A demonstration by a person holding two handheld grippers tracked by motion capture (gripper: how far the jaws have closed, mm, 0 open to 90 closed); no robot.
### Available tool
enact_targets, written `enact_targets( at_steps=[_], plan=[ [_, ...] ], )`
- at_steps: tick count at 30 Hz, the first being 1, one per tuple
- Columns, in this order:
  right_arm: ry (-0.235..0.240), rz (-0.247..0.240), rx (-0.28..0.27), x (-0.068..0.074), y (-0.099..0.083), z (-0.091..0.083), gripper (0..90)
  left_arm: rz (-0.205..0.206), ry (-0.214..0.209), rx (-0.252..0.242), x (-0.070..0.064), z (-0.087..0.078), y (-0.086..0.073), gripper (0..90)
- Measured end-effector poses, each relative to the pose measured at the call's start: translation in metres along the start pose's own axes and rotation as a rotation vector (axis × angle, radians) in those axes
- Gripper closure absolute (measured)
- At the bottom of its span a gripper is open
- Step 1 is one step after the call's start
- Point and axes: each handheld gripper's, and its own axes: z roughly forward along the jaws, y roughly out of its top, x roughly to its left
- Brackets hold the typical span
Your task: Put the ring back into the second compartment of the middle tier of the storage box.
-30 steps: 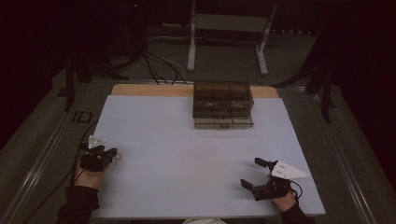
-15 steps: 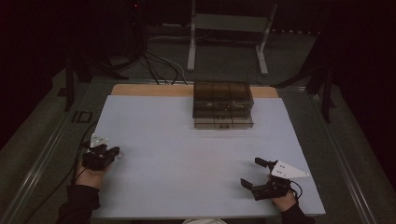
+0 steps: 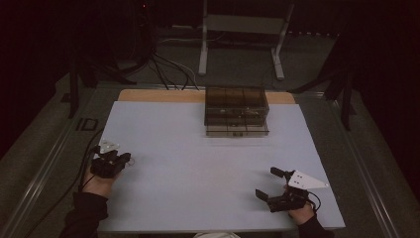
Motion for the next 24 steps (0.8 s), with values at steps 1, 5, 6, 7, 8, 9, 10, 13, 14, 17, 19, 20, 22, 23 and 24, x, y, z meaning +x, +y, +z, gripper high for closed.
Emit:
enact_targets(
  at_steps=[1, 5, 6, 7, 8, 9, 10, 13, 14, 17, 19, 20, 22, 23, 24],
  plan=[
    [-0.001, -0.001, 0.002, 0.000, 0.000, 0.000, 0.0, 0.007, 0.000, -0.001, -0.001, -0.001, 0.002, 90.0],
    [0.001, 0.000, 0.002, 0.000, 0.000, 0.000, 0.0, 0.015, 0.000, -0.008, -0.003, -0.002, 0.006, 90.0],
    [0.000, -0.001, 0.002, 0.000, 0.000, 0.000, 0.0, 0.012, -0.006, -0.010, -0.003, -0.003, 0.006, 90.0],
    [-0.001, -0.004, 0.004, 0.000, 0.000, 0.000, 0.0, 0.019, -0.006, -0.008, -0.004, -0.003, 0.007, 90.0],
    [-0.001, -0.005, 0.005, 0.000, 0.000, 0.000, 0.0, 0.025, -0.005, -0.010, -0.004, -0.004, 0.008, 90.0],
    [0.000, -0.004, 0.005, 0.000, 0.000, 0.000, 0.0, 0.025, -0.009, -0.013, -0.005, -0.004, 0.009, 90.0],
    [-0.001, -0.002, 0.003, 0.000, 0.000, 0.000, 0.0, 0.026, -0.012, -0.014, -0.006, -0.004, 0.010, 90.0],
    [-0.001, -0.005, 0.003, 0.000, 0.000, 0.000, 0.0, 0.031, -0.014, -0.018, -0.007, -0.004, 0.012, 90.0],
    [-0.002, -0.007, 0.005, 0.000, 0.000, 0.000, 0.0, 0.037, -0.015, -0.017, -0.008, -0.004, 0.013, 90.0],
    [0.000, -0.006, 0.000, 0.000, 0.000, -0.001, 0.0, 0.040, -0.021, -0.020, -0.010, -0.003, 0.015, 90.0],
    [-0.002, -0.007, 0.003, 0.000, 0.000, -0.001, 0.0, 0.043, -0.026, -0.021, -0.012, -0.003, 0.016, 90.0],
    [-0.001, -0.007, 0.004, 0.000, 0.000, -0.001, 0.0, 0.048, -0.027, -0.021, -0.013, -0.002, 0.017, 90.0],
    [0.000, -0.007, 0.002, 0.000, 0.000, -0.001, 0.0, 0.052, -0.031, -0.022, -0.014, -0.001, 0.019, 90.0],
    [0.001, -0.006, 0.000, 0.000, 0.000, -0.001, 0.0, 0.051, -0.033, -0.022, -0.015, -0.001, 0.019, 90.0],
    [0.000, -0.007, 0.001, 0.000, 0.000, -0.001, 0.0, 0.057, -0.035, -0.020, -0.016, -0.001, 0.020, 90.0]
  ],
)
